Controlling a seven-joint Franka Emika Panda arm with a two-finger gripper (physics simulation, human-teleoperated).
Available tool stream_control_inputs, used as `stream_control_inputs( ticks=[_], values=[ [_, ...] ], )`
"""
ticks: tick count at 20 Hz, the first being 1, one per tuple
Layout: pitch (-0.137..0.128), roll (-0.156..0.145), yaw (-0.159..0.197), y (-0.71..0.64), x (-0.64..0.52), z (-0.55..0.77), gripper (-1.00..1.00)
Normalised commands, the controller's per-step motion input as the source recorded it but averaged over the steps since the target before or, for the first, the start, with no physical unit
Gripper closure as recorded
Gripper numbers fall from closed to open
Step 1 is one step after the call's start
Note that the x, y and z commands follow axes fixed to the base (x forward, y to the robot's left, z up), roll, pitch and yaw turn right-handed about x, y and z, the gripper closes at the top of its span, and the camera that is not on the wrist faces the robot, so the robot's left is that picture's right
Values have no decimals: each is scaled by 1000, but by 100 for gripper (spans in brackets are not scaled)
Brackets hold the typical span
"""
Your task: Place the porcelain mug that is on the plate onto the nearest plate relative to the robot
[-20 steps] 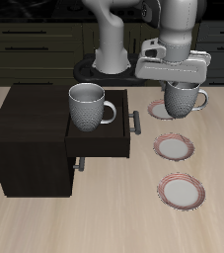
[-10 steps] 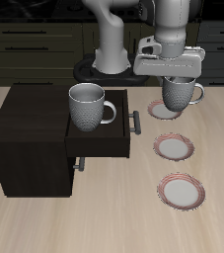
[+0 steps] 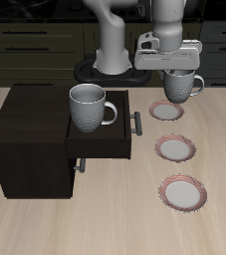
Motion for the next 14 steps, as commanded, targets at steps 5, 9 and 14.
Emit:
stream_control_inputs(
  ticks=[5,9,14],
  values=[
    [17,-3,14,-60,-325,-100,100],
    [-7,13,1,-82,-331,-96,100],
    [-4,36,1,-32,-321,-12,100]
  ],
)
